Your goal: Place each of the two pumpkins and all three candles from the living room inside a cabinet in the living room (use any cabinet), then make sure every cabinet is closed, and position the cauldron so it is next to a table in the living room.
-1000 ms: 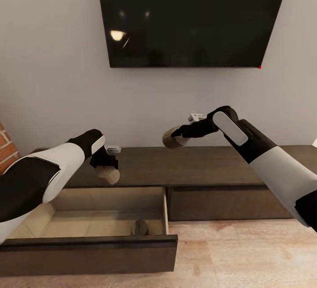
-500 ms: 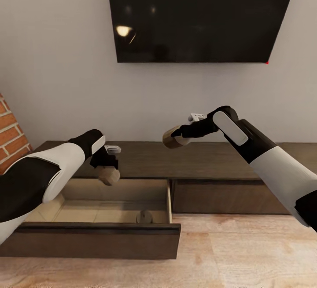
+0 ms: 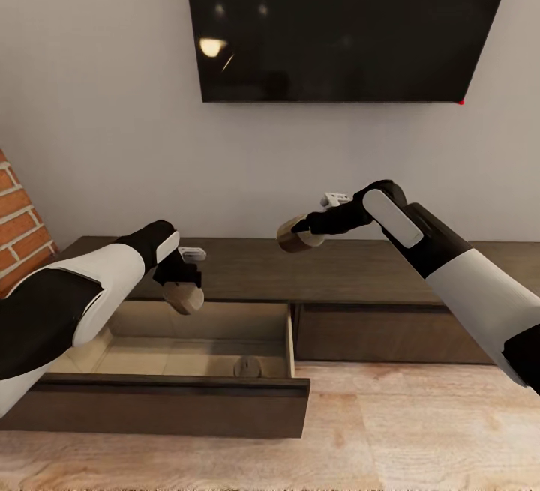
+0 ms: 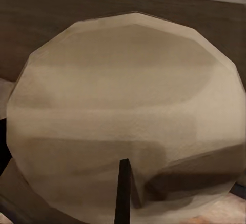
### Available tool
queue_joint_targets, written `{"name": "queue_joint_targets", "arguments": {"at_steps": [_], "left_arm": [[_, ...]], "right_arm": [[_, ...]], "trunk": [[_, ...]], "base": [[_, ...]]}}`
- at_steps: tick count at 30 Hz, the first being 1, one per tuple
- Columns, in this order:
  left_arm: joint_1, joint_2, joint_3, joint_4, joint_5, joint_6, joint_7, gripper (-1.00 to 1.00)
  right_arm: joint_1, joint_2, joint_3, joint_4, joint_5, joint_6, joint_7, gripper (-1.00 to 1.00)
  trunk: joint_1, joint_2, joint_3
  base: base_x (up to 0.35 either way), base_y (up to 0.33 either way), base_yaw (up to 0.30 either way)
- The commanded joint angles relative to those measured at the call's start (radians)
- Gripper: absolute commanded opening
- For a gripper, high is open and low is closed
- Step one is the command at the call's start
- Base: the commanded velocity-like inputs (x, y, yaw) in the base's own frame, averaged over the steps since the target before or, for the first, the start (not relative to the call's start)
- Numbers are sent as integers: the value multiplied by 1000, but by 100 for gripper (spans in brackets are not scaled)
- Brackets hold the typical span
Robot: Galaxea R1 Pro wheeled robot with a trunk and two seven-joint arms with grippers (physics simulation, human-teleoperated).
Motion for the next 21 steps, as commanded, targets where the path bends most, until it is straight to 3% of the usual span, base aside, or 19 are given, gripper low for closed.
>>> {"name": "queue_joint_targets", "arguments": {"at_steps": [1, 14, 21], "left_arm": [[-1, 0, -9, 0, 6, 2, -3, -100], [-1, 0, -7, -2, 9, -19, -3, -100], [-1, -2, -7, -4, 9, -19, -3, -100]], "right_arm": [[-2, -1, 3, -1, -10, 0, -10, -100], [-19, -2, 1, -13, -12, 0, -9, -100], [-20, -2, 1, -21, -79, 0, -11, -100]], "trunk": [[0, -1, -5], [6, -4, -55], [9, -6, -86]], "base": [[0, 0, 0], [0, 0, 0], [0, 0, 0]]}}
